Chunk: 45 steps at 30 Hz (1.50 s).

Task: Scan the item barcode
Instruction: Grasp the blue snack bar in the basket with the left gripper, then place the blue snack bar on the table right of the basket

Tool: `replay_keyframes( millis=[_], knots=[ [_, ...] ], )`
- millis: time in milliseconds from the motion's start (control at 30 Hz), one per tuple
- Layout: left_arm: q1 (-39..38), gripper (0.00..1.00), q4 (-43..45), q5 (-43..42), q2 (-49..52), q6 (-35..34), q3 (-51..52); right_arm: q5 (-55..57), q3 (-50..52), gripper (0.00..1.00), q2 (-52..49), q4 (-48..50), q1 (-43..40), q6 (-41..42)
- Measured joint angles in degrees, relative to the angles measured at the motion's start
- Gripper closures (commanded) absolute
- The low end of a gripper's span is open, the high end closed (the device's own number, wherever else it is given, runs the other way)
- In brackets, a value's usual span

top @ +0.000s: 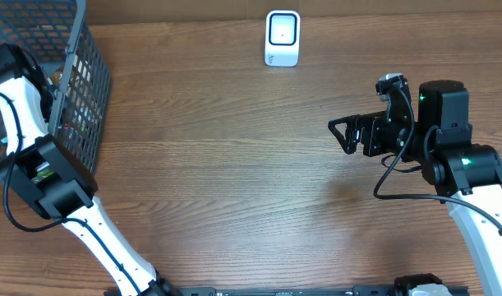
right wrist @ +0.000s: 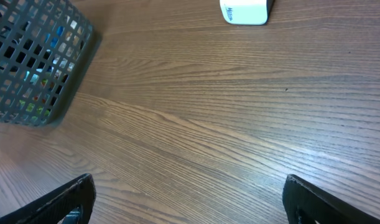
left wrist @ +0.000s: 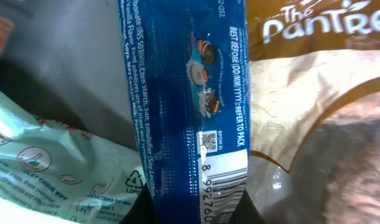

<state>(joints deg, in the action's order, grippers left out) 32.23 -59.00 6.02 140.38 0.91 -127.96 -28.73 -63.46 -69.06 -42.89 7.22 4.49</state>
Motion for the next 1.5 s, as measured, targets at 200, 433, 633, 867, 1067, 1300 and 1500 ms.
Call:
replay_keyframes(
  millis=[200, 433, 633, 867, 1067, 1300, 1500],
  knots=[
    [-1.09, 0.96, -1.88, 0.09, -2.56, -2.14, -3.39, 0.00, 0.00, 0.05, 0.00, 0.07, 0.00, 0.00],
    [-6.01, 0.96, -4.90, 0.07, -19.45, -2.73, -6.67, 0.02, 0.00, 0.05, 0.00, 0.52, 0.00, 0.00],
    [-15.43, 0.96, -18.49, -1.07, -34.36, -2.78, -8.76, 0.00, 0.00, 0.10, 0.00, 1.46, 0.00, 0.09],
    [-28.59, 0.96, -35.78, -5.46, -37.31, -2.89, -8.09, 0.02, 0.00, 0.10, 0.00, 1.73, 0.00, 0.85],
    [-36.59, 0.95, -37.35, -7.74, -37.18, -2.91, -0.46, -0.02, 0.00, 0.10, 0.00, 1.70, 0.00, 1.31],
    [-37.99, 0.96, -26.45, -9.97, -37.18, -4.07, 20.17, 0.02, -0.02, 0.09, -0.02, 1.86, 0.00, 1.36],
    [-37.99, 0.96, -12.39, -10.80, -36.96, -5.70, 37.77, 0.00, -0.02, 0.09, -0.02, 1.84, 0.00, 1.49]
  ],
)
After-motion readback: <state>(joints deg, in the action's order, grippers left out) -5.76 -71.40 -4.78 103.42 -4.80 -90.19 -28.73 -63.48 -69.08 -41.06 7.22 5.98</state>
